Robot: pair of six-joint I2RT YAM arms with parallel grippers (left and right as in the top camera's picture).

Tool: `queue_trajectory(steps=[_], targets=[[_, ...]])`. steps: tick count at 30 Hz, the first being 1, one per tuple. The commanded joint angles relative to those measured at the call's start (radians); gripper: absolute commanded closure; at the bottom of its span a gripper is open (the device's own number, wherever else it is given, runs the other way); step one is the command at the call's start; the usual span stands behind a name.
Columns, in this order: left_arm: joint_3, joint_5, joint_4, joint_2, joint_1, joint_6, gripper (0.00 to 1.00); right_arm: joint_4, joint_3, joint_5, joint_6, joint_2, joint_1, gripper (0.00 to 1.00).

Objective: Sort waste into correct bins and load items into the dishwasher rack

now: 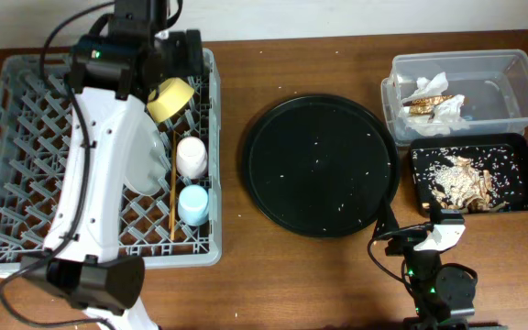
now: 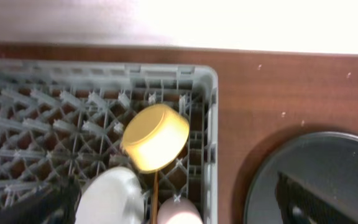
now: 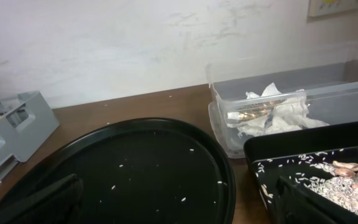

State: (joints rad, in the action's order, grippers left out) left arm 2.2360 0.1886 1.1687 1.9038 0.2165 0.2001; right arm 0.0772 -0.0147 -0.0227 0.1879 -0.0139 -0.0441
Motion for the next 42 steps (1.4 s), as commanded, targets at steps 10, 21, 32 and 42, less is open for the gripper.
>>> queue_trajectory(steps=[10, 21, 32, 42], targets=[[-2.087, -0.204, -1.267, -1.496, -0.280, -0.182, 0.01, 0.000, 0.009, -0.013, 0.008, 0.008, -0.008, 0.02], [-2.227, -0.193, -1.085, -1.899, -0.298, -0.269, 0.01, 0.000, 0.009, -0.013, 0.008, 0.008, -0.008, 0.02], [-2.227, -0.193, -1.085, -1.899, -0.298, -0.269, 0.01, 0.000, 0.009, -0.012, 0.008, 0.008, -0.008, 0.02], [-2.227, -0.193, -1.085, -1.899, -0.298, -0.269, 0.01, 0.000, 0.009, -0.012, 0.008, 0.008, -0.008, 0.02]])
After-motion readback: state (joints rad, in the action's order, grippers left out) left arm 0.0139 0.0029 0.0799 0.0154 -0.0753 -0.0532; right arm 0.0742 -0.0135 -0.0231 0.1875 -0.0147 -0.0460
